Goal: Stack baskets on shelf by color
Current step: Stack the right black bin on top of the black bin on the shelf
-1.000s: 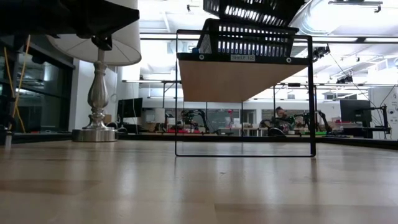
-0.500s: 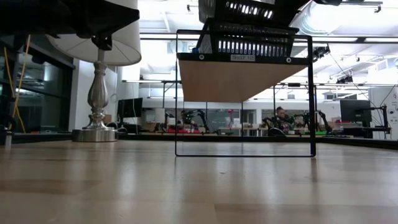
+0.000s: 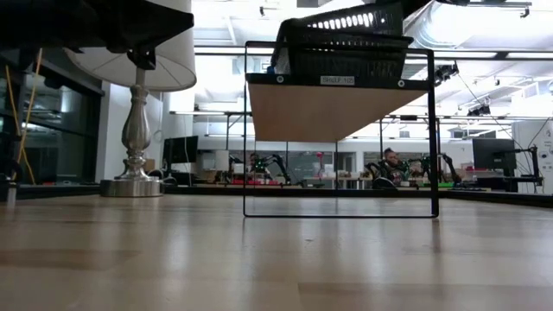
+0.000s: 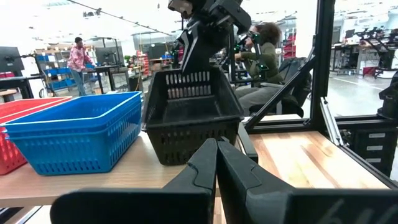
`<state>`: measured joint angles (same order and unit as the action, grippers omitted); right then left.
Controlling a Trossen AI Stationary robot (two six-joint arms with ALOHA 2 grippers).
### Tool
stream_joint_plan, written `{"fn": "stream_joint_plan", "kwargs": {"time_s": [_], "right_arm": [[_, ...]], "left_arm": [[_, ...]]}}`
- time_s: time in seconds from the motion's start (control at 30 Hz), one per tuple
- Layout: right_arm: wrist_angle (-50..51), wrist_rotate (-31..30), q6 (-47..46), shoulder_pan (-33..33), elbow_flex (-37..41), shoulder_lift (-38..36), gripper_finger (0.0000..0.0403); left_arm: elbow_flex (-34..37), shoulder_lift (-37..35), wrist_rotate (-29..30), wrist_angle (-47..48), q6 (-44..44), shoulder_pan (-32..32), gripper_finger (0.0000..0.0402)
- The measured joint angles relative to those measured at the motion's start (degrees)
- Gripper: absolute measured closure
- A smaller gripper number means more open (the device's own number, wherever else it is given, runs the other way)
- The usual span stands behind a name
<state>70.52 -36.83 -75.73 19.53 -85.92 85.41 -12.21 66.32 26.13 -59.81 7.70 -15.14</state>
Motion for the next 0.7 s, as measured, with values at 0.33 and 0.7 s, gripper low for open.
{"fn": "stream_joint_plan", "kwargs": {"time_s": [0.33,0.7], "right_arm": [[2.64,1.13,9.07,0.58,-9.17,-0.02,0.0246],[11.69,1.23,9.78,6.45,-4.64,-0.04,0.0262]], "left_arm": [[0.00,0.00,-0.02,0.00,0.00,0.00,0.0401],[0.00,0.00,-0.02,0.24,0.00,0.00,0.0401]]}}
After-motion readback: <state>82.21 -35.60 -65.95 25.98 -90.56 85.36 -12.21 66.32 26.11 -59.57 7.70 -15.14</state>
